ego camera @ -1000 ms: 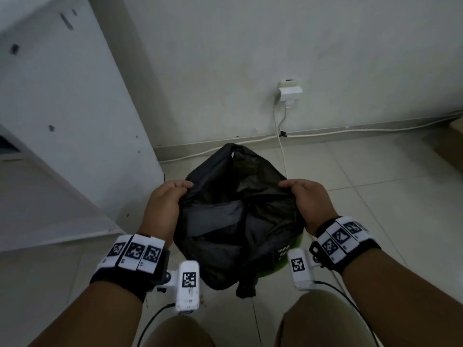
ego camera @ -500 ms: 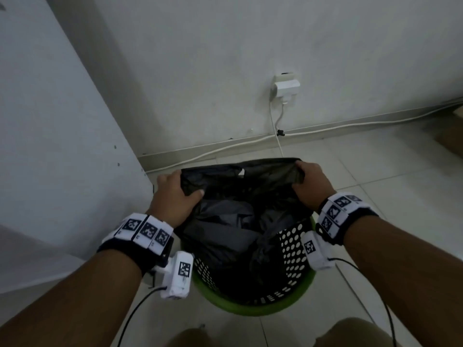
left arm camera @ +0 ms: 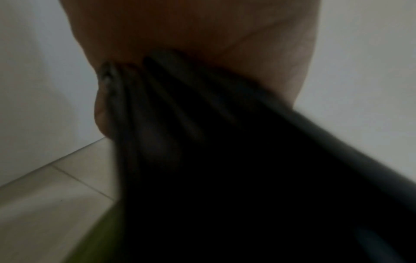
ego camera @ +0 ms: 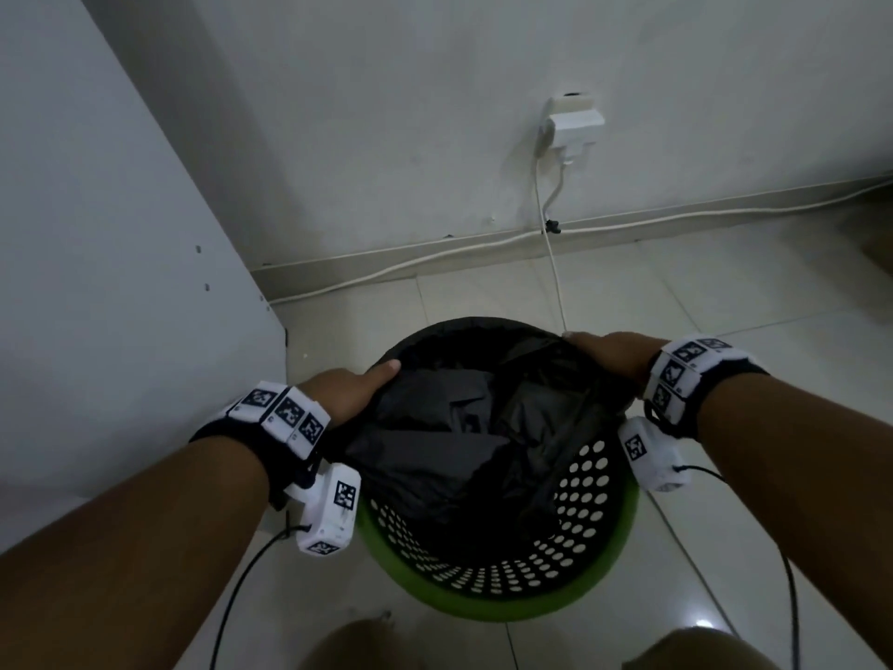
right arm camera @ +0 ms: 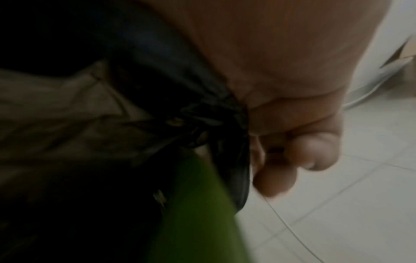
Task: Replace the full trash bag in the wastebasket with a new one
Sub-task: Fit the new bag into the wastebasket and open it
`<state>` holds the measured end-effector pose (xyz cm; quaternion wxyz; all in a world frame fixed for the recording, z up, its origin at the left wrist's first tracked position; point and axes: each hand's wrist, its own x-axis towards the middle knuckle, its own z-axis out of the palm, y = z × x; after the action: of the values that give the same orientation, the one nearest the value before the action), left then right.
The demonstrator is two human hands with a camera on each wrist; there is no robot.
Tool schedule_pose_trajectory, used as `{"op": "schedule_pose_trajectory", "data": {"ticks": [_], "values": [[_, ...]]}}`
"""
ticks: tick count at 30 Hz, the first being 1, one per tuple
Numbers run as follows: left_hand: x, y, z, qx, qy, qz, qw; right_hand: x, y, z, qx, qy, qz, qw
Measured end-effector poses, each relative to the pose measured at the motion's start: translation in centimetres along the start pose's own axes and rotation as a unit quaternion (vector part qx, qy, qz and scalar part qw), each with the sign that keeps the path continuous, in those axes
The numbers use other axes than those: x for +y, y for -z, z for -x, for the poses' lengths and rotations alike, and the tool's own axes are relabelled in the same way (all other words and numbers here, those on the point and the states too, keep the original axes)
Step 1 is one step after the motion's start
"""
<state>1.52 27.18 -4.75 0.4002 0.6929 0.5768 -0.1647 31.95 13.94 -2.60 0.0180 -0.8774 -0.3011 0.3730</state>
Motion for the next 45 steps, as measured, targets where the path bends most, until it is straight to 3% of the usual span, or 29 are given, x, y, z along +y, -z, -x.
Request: {"op": "schedule_pose_trajectory", "data": {"ticks": [4,7,12,16,21,25,27,31,33,37,43,45], "values": [[-2.3,-1.2,1.3,-0.001,-0.021,0.066,0.998,2.9,-0.5,1.7,-0.053,0.000,-0.026,0.998],[-4.3,-2.2,2.4,0.015,-0.039,0.135,0.990,5.3,-1.6,3.1,-0.075,0.012,-0.111,0.991],[-6.7,-5.1,5.9,0.017,0.010,0.270,0.963,8.0,-4.4,6.7,-0.080,0.015,-0.250,0.965],[-7.2,-7.3,8.3,0.042,0.012,0.420,0.907,9.2,-7.0,8.2,-0.020,0.005,-0.395,0.918],[-7.2,-9.2,9.2,0.159,0.005,0.531,0.832,9.9,-9.8,9.2,0.070,-0.004,-0.543,0.837],[-6.2,-10.4,9.1,0.227,0.006,0.616,0.754,8.9,-12.0,9.8,0.117,0.030,-0.573,0.811],[-5.4,-10.5,9.1,0.239,-0.001,0.640,0.730,8.3,-12.6,10.1,0.131,0.041,-0.583,0.800],[-4.3,-10.1,9.4,0.192,0.028,0.681,0.706,7.9,-12.9,10.9,0.136,0.017,-0.586,0.798],[-4.1,-10.1,9.8,0.150,0.063,0.679,0.716,8.4,-12.8,11.2,0.141,0.002,-0.574,0.806],[-4.0,-11.5,10.1,0.107,0.077,0.677,0.724,8.4,-13.0,12.4,0.092,-0.016,-0.628,0.773],[-3.5,-10.9,10.2,0.124,0.025,0.710,0.692,6.2,-12.8,12.6,0.037,-0.027,-0.687,0.725],[-3.7,-10.3,10.3,0.103,0.012,0.727,0.678,5.4,-12.2,12.8,0.012,-0.021,-0.698,0.715]]}}
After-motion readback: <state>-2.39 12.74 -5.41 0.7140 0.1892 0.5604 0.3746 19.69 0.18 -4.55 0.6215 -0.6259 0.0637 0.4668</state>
